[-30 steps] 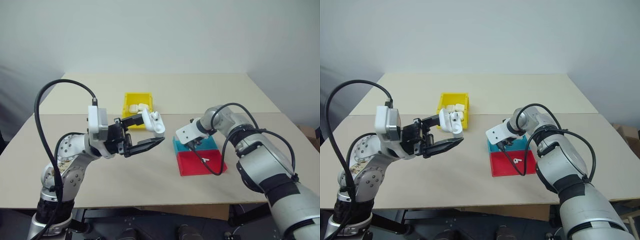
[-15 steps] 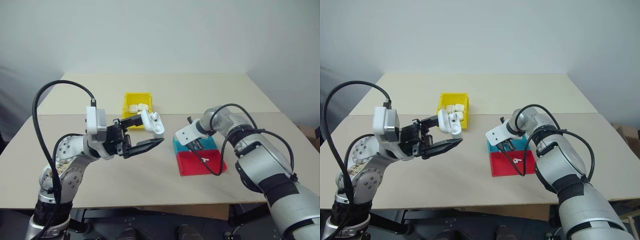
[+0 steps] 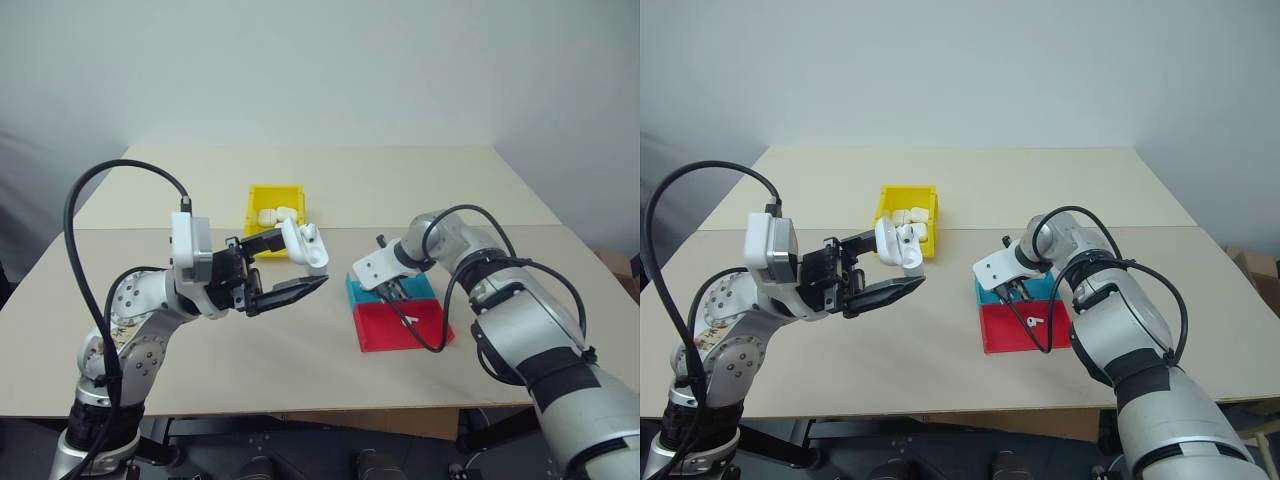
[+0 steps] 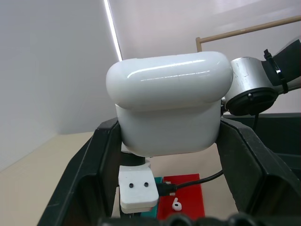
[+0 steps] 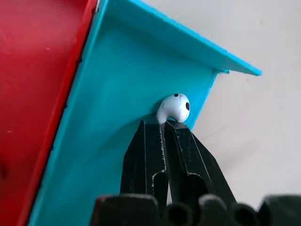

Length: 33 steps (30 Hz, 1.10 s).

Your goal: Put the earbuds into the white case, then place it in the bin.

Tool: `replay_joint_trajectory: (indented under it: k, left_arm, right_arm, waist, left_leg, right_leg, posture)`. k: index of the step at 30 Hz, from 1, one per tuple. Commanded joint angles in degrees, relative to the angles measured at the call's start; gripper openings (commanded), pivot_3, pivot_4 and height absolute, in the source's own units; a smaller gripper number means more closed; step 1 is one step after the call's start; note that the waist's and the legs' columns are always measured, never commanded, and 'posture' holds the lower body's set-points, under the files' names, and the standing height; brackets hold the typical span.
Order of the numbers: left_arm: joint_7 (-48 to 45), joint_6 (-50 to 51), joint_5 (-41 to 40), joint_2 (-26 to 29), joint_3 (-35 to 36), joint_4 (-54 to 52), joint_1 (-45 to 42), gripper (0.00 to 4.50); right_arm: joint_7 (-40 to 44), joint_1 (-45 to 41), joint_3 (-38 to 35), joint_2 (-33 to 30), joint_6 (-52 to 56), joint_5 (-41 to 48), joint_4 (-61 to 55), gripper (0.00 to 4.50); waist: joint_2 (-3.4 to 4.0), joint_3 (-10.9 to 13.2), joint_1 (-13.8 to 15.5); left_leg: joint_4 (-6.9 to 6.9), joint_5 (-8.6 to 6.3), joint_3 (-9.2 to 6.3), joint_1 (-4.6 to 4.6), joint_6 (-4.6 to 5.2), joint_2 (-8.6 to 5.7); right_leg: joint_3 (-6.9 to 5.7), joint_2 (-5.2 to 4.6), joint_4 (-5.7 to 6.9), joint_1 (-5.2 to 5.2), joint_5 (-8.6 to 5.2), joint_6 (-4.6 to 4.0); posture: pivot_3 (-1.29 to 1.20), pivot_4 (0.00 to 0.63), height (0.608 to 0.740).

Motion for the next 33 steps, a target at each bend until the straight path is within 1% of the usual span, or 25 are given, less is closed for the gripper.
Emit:
replay_joint_trajectory:
  k: [1,5,7,9,13,14,17,33]
  left_arm:
    - [-0.1,-1.0,-0.4,-0.4,0.2,-0.7,-1.5,2.76]
    - [-0.4,-1.2,-0.3,-0.7,0.1,-0.3,-1.7,2.76]
    - [-0.5,-1.2,-0.2,-0.8,0.0,-0.2,-1.9,2.76]
    - [-0.5,-1.2,-0.1,-0.8,0.0,-0.2,-1.8,2.76]
    - [-0.6,-1.1,-0.2,-0.7,0.1,-0.3,-1.7,2.76]
    - [-0.6,-1.1,-0.1,-0.6,0.2,-0.4,-1.7,2.76]
    - [-0.7,-1.0,-0.1,-0.4,0.3,-0.4,-1.7,2.76]
    - [-0.8,-1.0,0.0,0.0,0.6,-0.5,-1.6,2.76]
  right_arm:
    - [4.7,-0.6,-1.9,-0.9,3.8,2.1,-2.1,0.04]
    - [5.5,-0.4,-2.3,-0.2,9.3,2.1,-2.7,0.04]
    - [6.5,-0.4,-2.9,0.0,10.4,2.7,-3.1,0.04]
    - [5.6,-0.3,-2.6,0.2,11.6,2.1,-3.6,0.04]
    - [6.2,0.3,-2.6,0.2,12.2,2.5,-4.2,1.15]
    - [6.5,0.5,-2.6,0.1,12.1,2.5,-4.4,1.57]
    - [7.1,0.8,-2.8,-0.1,11.2,3.0,-5.0,2.60]
    - [5.4,0.5,-3.6,0.9,7.2,3.9,-4.9,2.60]
  waist:
    - [0.00,0.0,0.0]
    - [0.00,0.0,0.0]
    - [0.00,0.0,0.0]
    - [0.00,0.0,0.0]
    - [0.00,0.0,0.0]
    - [0.00,0.0,0.0]
    - [0.00,0.0,0.0]
    - [0.00,0.0,0.0]
  left_leg:
    - [0.00,0.00,0.00,0.00,0.00,0.00]
    - [0.00,0.00,0.00,0.00,0.00,0.00]
    - [0.00,0.00,0.00,0.00,0.00,0.00]
    - [0.00,0.00,0.00,0.00,0.00,0.00]
    - [0.00,0.00,0.00,-0.01,0.00,0.00]
    - [0.00,0.00,0.00,-0.01,0.00,0.00]
    - [0.00,0.00,0.00,-0.01,0.00,-0.01]
    - [0.00,0.00,0.00,-0.01,0.00,0.00]
  right_leg:
    - [0.00,0.00,0.00,0.00,0.00,0.00]
    - [0.00,0.00,0.01,-0.01,0.00,0.00]
    - [0.00,0.01,0.02,-0.01,0.00,0.00]
    - [0.00,0.01,0.01,-0.01,0.00,0.00]
    - [0.00,0.01,0.01,-0.01,0.00,0.00]
    - [0.00,0.00,0.01,-0.01,0.00,0.00]
    - [0.00,0.00,0.00,-0.01,0.00,0.00]
    - [-0.01,0.01,0.01,-0.01,0.00,0.00]
  posture:
    - [0.00,0.150,0.740]
    - [0.00,0.150,0.740]
    - [0.00,0.150,0.740]
    - [0.00,0.150,0.740]
    - [0.00,0.150,0.740]
    - [0.00,0.150,0.740]
    - [0.00,0.150,0.740]
    - [0.00,0.150,0.740]
